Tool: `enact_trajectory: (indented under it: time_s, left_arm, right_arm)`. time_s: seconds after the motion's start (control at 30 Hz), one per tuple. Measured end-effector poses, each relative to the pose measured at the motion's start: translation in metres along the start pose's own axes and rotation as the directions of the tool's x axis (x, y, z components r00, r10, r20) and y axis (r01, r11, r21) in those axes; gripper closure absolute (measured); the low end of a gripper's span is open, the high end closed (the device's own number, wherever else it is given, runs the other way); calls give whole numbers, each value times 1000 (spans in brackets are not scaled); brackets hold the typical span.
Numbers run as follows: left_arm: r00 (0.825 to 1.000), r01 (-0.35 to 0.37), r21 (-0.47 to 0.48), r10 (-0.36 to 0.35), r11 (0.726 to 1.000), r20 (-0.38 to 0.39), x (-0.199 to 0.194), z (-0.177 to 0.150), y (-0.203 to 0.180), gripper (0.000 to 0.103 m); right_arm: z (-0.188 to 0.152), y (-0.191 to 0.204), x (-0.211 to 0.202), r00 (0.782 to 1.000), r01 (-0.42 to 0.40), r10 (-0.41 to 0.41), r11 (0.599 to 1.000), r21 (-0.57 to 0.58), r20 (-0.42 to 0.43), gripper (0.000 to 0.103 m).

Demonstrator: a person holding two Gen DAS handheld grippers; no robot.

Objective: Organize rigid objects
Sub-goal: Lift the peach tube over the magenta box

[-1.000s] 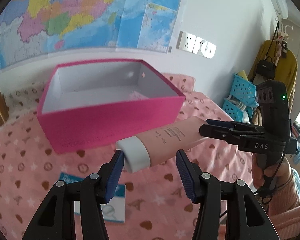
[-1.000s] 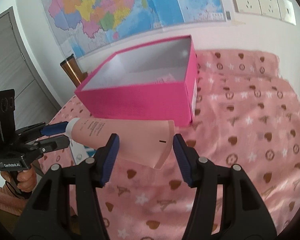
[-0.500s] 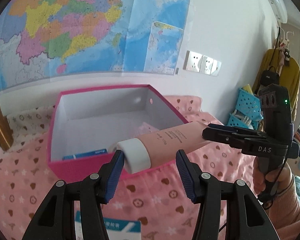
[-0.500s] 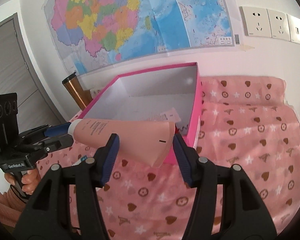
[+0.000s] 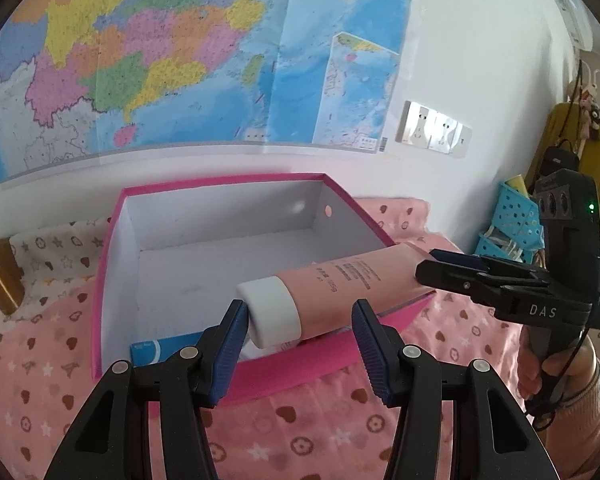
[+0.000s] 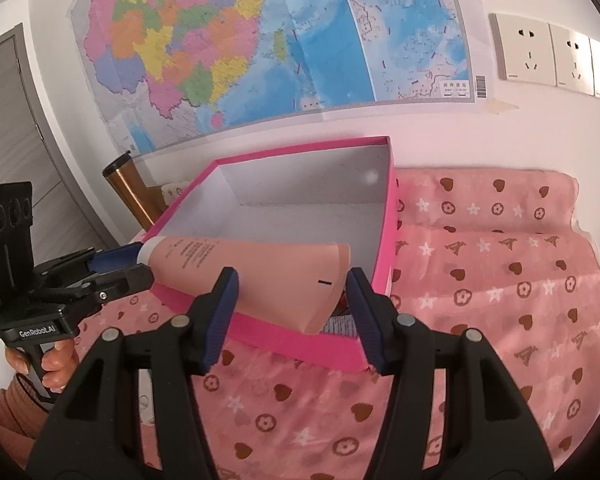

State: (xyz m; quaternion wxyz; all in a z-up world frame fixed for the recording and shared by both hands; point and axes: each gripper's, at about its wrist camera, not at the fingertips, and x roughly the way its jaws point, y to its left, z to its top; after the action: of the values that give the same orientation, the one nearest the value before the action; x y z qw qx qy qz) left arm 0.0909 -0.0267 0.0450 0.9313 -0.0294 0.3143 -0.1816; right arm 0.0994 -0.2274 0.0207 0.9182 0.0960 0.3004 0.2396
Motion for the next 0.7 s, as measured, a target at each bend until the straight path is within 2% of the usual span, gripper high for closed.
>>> enact_trajectory:
  time_s: [0.37, 0.7]
  left_arm:
    - [998, 5, -45, -7, 999, -60, 31, 1, 17, 49]
    - [993, 11, -69, -19, 998, -112, 52, -2, 26, 50]
  right_arm:
    - [6, -4, 25, 997, 52, -55, 998, -45, -57, 45]
    - [6, 1, 35, 992, 103, -109, 990, -94, -65, 43]
